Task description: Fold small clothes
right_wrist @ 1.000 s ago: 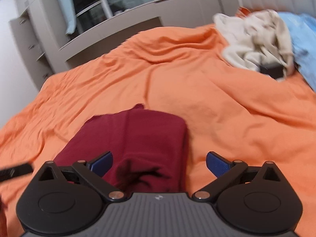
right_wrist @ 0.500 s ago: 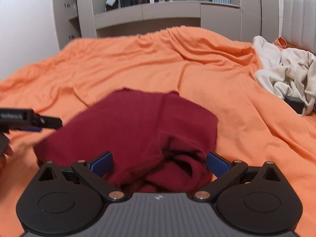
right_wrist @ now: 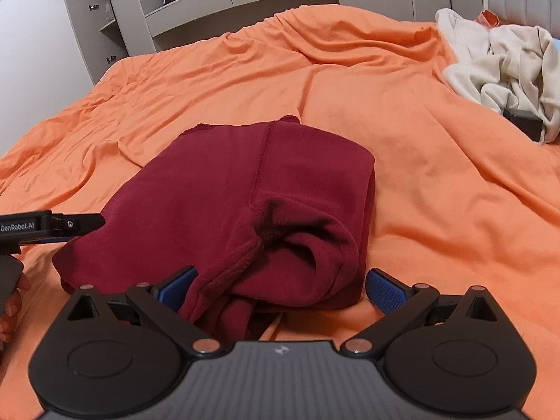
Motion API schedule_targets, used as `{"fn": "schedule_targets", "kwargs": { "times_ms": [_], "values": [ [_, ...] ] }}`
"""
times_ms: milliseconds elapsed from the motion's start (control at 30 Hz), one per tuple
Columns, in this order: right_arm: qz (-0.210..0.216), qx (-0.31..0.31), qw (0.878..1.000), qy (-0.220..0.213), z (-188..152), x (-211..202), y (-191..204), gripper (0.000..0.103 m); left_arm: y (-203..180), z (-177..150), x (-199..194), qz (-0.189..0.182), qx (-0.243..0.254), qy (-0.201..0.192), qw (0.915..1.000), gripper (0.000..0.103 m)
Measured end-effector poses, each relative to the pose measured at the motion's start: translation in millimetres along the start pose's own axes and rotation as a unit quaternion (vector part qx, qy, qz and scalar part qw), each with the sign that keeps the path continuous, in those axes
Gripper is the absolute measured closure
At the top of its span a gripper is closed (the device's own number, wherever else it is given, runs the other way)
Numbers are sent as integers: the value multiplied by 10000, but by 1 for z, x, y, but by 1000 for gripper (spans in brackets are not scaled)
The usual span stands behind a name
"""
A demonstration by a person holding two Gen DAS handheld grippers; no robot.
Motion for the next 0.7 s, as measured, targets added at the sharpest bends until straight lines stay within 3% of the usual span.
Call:
{"fn": "schedule_targets", "kwargs": {
  "times_ms": [133, 267, 467, 600, 700],
  "values": [
    [234, 341, 9991, -45, 3, -3, -5, 0, 0, -2, 2, 37, 31, -4, 10000, 0],
    [412, 1091, 9927, -305, 13, -14, -29, 0, 1, 3, 0, -61, 42, 17, 10000, 0],
    [442, 2368, 9684, -652, 23, -16, -80, 0, 8, 12, -1, -281, -214, 78, 9993, 0],
    [913, 3091, 9442, -678, 28, 1, -97, 0, 0, 17, 6, -571, -105, 249, 9980, 0],
    [1058, 3179, 9403, -595, 31, 14, -98, 0, -10, 21, 14, -928, 8, 350, 9951, 0]
  ]
}}
Point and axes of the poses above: each gripper's, at about its wrist camera, not at the fingertips, and x roughly the way its jaws point, y to its left, z to its top, the point moved 8 cm from there along x, roughly the way its jaws point, and after that the axes turned 12 degrees about z, right-handed, at the moved point
